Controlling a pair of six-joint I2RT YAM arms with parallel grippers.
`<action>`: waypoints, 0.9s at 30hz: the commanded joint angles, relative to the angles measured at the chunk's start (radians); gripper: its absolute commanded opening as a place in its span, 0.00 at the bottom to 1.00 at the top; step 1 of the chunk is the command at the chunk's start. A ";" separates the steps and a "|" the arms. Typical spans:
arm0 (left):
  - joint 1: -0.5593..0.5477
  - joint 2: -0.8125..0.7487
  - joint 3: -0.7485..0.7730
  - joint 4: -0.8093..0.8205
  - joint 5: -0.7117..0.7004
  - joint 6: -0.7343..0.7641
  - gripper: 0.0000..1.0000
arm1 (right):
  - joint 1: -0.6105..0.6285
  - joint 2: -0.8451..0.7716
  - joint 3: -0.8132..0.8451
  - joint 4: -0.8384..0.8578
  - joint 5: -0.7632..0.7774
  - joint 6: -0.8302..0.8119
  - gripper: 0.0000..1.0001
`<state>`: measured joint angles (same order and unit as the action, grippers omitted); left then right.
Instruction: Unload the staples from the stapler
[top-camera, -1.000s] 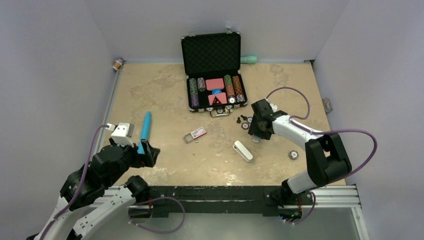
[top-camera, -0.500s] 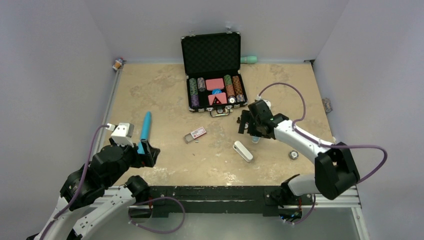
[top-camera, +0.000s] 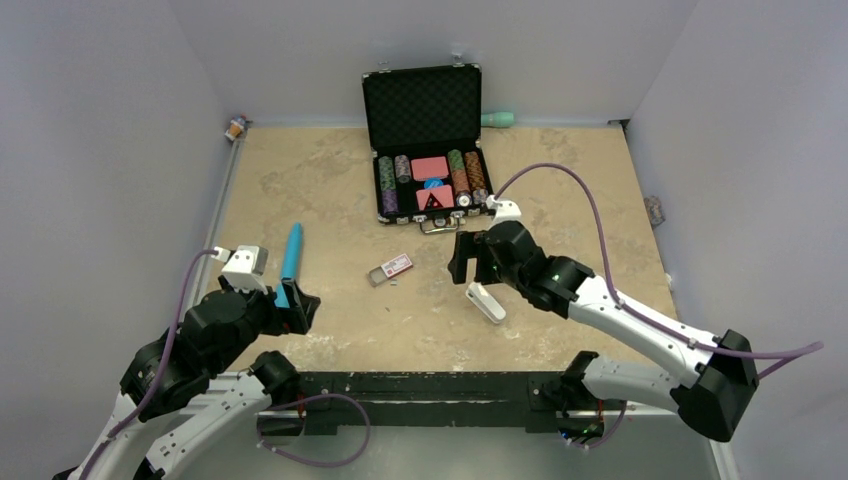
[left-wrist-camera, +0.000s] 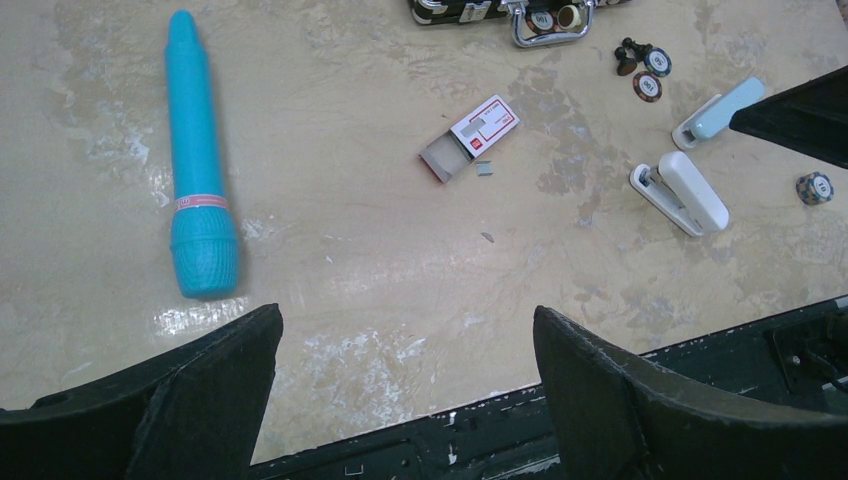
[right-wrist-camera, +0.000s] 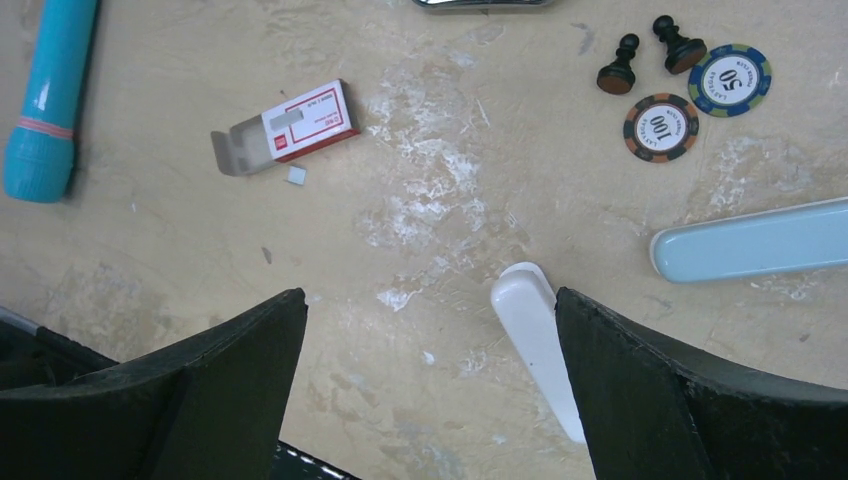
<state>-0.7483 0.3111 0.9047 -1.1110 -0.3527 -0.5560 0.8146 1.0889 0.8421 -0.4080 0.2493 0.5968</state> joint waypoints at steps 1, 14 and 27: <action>0.003 0.006 -0.002 0.042 -0.017 0.018 0.99 | 0.009 0.002 -0.032 -0.004 0.038 0.010 0.99; 0.005 0.023 -0.003 0.048 -0.009 0.026 0.99 | 0.102 0.174 -0.072 -0.065 0.108 0.226 0.98; 0.013 0.032 -0.003 0.051 -0.003 0.028 0.99 | 0.214 0.244 -0.031 -0.145 0.190 0.335 0.96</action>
<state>-0.7414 0.3279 0.9028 -1.1046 -0.3519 -0.5552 1.0008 1.3373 0.7864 -0.4828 0.4343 0.8577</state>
